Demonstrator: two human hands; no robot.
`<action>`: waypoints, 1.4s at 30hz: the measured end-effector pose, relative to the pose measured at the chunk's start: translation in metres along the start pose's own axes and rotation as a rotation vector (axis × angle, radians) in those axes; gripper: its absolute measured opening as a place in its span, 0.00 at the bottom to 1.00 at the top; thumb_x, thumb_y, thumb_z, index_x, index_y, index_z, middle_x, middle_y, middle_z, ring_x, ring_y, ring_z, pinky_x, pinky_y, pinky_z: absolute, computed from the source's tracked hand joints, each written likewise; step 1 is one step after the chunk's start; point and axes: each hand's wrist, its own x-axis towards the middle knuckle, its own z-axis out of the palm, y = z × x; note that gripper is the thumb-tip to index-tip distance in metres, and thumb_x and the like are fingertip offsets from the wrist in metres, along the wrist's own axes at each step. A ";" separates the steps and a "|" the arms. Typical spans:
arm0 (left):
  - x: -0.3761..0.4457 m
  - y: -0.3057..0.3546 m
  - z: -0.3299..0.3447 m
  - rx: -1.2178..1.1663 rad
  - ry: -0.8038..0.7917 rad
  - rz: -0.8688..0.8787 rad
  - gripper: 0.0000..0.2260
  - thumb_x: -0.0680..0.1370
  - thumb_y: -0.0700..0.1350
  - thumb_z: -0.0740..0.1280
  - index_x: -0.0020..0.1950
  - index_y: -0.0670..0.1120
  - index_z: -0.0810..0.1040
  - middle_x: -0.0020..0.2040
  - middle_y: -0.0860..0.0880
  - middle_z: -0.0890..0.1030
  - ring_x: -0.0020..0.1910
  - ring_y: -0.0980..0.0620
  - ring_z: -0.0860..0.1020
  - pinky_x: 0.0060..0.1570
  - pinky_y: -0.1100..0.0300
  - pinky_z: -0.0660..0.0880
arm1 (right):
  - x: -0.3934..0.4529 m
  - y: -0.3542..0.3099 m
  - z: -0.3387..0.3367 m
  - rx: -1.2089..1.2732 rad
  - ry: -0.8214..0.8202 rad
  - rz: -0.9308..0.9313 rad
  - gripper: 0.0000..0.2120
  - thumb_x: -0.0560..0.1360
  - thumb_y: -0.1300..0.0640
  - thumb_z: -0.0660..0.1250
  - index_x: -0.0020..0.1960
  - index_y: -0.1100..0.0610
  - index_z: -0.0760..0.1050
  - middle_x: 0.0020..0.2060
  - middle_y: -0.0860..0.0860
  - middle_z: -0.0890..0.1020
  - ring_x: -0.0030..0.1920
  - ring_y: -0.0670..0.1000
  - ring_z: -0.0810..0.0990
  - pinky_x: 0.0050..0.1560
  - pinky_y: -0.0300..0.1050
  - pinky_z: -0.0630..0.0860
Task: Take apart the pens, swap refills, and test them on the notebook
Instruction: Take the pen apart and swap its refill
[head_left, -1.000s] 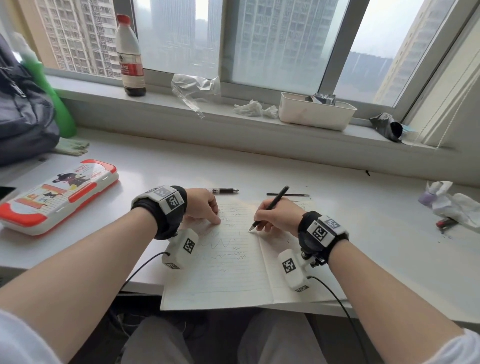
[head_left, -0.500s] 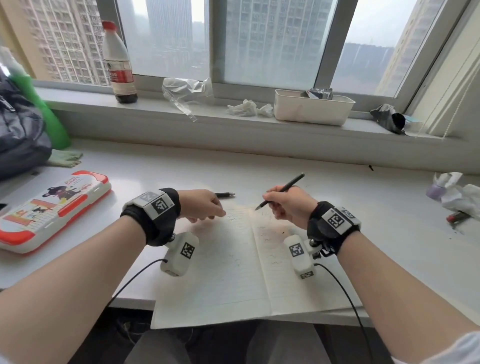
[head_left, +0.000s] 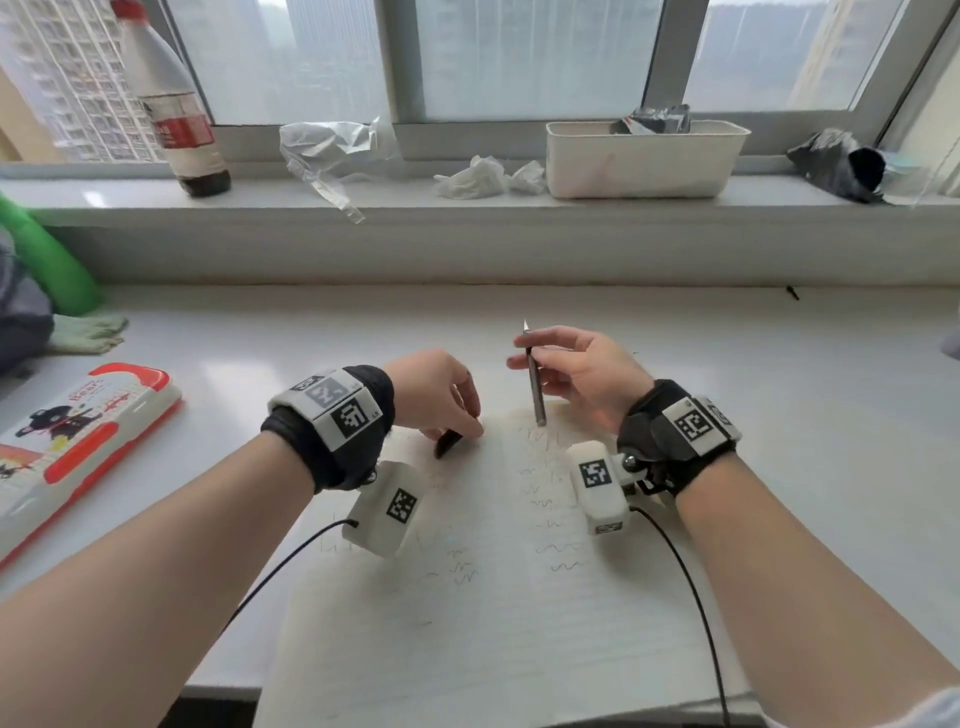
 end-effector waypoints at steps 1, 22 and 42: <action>0.003 -0.002 0.001 0.010 -0.008 -0.001 0.07 0.70 0.48 0.76 0.45 0.50 0.81 0.38 0.54 0.82 0.33 0.54 0.82 0.36 0.64 0.81 | 0.000 0.001 0.001 -0.032 0.000 -0.006 0.09 0.79 0.67 0.63 0.50 0.58 0.80 0.47 0.57 0.86 0.35 0.49 0.76 0.44 0.43 0.74; 0.008 0.007 -0.006 -0.214 0.194 0.400 0.13 0.72 0.60 0.69 0.52 0.56 0.75 0.46 0.55 0.84 0.43 0.60 0.83 0.46 0.55 0.82 | -0.011 -0.017 0.003 0.188 0.002 0.029 0.07 0.76 0.69 0.67 0.50 0.63 0.71 0.42 0.63 0.85 0.36 0.56 0.86 0.36 0.41 0.82; -0.008 -0.002 -0.009 -0.183 0.361 0.480 0.05 0.77 0.54 0.67 0.47 0.55 0.75 0.37 0.54 0.80 0.27 0.60 0.73 0.29 0.70 0.70 | -0.020 -0.022 0.002 -0.263 -0.046 -0.158 0.21 0.82 0.49 0.57 0.34 0.59 0.70 0.22 0.51 0.75 0.19 0.50 0.70 0.19 0.38 0.65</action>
